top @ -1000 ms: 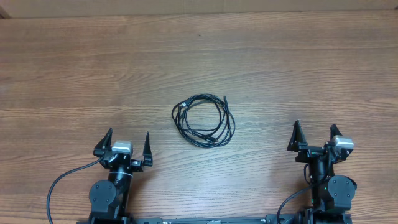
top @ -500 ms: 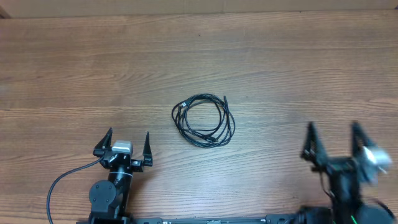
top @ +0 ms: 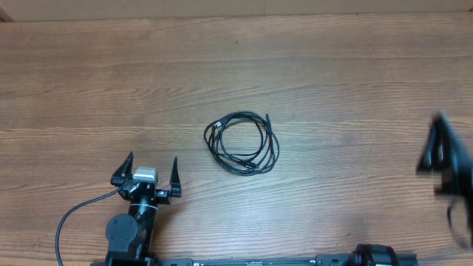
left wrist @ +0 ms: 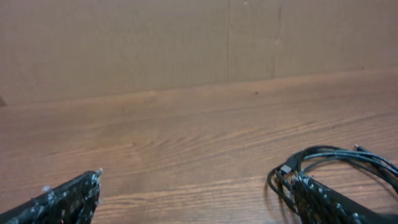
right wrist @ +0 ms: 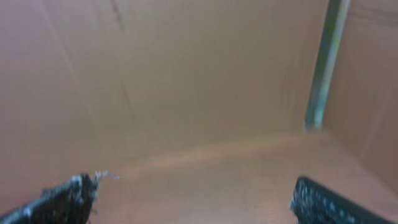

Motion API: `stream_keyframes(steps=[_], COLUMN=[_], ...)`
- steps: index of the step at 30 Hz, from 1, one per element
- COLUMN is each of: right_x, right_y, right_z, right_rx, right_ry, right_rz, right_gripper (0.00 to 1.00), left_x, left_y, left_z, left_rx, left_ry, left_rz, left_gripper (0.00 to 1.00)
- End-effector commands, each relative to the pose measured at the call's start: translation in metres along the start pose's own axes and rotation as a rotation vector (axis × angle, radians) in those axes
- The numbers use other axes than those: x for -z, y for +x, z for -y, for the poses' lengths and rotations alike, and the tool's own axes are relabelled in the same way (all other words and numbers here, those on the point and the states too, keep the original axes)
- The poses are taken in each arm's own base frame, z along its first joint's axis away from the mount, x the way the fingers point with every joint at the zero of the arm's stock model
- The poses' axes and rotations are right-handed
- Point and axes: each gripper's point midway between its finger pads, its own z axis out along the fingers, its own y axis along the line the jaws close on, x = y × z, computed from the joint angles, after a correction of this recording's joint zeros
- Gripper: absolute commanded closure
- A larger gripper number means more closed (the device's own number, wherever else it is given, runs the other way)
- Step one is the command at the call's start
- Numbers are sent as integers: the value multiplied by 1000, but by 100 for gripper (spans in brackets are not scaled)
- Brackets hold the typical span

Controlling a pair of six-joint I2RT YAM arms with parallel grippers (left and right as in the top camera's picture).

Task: Untangle cables

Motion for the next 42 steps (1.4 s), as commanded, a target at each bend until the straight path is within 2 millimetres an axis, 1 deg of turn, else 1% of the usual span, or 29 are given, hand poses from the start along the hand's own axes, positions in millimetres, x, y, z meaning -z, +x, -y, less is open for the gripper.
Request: stream_keyframes(steps=[1,2,3,5,7,9,10,12,13,15,17,19,22,31,36,40,42], right_x=[-61,-80,-93,-126,-159,-184,-202,-222,-230,-241,-249,-252,-252,-252,-252,-252,-252], right_y=[-5,2,9,34,69,104,132,159,169,182,187,184,180,181,180,180,181], right_z=[1,2,3,6,11,14,14,11,10,9,8,7,6,5,5,2,-3], right_rx=[9,12,13,15,16,15,4,-15,-22,-29,-35,-35,-35,-40,-40,-48,-62], right_ry=[40,51,58,80,100,112,102,80,70,63,54,48,45,36,35,20,-7], right_rz=[-182,-257,-311,-467,-630,-763,-865,-951,-978,-1008,-1012,-993,-979,-981,-980,-980,-984], right_gripper=[0,0,0,0,0,0,0,0,0,0,0,0,0,0,0,0,0], left_x=[0,0,0,0,0,0,0,0,0,0,0,0,0,0,0,0,1], left_y=[0,0,0,0,0,0,0,0,0,0,0,0,0,0,0,-6,-16], left_z=[-1,-1,-1,-1,-1,-1,-1,-1,-1,-1,-1,-1,-1,-1,-4,-4,-3], left_rx=[-11,-11,-11,-11,-11,-11,-11,-11,-11,-11,-11,-11,-11,-11,-11,-12,-13], left_ry=[-2,-2,-2,-2,-2,-2,-2,-2,-2,-2,-2,-2,-2,-2,-22,-21,-12], left_rz=[3,3,3,3,3,3,3,3,3,3,3,3,3,4,3,30,70], left_gripper=[0,0,0,0,0,1,0,0,0,0,0,0,0,0,1,1,0])
